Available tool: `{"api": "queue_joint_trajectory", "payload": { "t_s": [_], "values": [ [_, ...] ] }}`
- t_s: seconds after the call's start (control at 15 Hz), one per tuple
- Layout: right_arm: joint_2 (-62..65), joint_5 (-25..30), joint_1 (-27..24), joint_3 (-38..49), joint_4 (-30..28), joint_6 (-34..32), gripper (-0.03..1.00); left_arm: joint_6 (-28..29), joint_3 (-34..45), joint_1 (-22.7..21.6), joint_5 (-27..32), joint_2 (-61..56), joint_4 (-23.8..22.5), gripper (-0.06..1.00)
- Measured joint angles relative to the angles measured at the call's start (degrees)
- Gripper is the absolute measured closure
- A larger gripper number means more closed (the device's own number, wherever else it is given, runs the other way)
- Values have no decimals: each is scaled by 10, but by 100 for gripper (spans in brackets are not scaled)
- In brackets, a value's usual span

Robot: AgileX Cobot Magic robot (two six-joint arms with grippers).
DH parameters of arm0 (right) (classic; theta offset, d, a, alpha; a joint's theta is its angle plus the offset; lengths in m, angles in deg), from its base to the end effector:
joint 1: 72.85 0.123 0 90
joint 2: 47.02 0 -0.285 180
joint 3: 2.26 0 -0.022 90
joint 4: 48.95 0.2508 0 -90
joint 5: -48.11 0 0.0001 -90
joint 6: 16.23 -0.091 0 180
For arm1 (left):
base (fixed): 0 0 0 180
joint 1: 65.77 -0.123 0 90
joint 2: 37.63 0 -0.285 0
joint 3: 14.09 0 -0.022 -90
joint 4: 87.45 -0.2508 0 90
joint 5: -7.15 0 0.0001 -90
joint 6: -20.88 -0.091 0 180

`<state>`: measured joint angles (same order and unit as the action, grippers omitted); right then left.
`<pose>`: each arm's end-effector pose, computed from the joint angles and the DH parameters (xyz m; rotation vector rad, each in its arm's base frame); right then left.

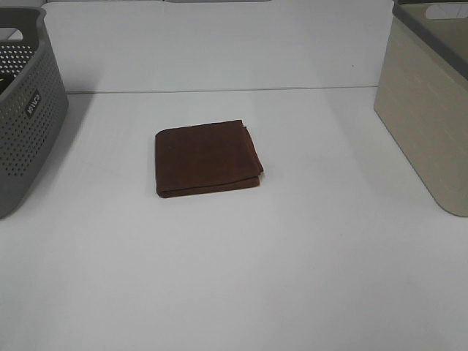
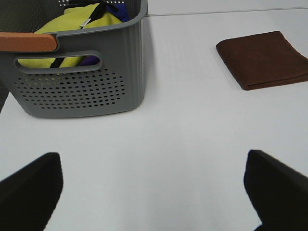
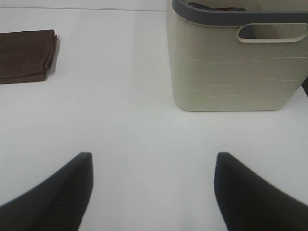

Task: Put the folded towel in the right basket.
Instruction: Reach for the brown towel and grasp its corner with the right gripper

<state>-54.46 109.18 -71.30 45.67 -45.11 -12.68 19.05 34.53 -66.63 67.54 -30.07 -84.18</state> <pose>-0.0075 0.0051 0.2801 -0.0943 2.0288 0.0580 -0.0051 -0.0046 0.2777 0.0197 2.0333 -0.0387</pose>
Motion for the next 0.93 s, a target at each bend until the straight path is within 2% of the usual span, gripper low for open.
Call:
{"api": "queue_joint_trajectory", "payload": {
  "t_s": [0.93],
  "values": [
    [0,0,0,0,0,0,29,0,0,0,0,0,0,-3]
  ]
}}
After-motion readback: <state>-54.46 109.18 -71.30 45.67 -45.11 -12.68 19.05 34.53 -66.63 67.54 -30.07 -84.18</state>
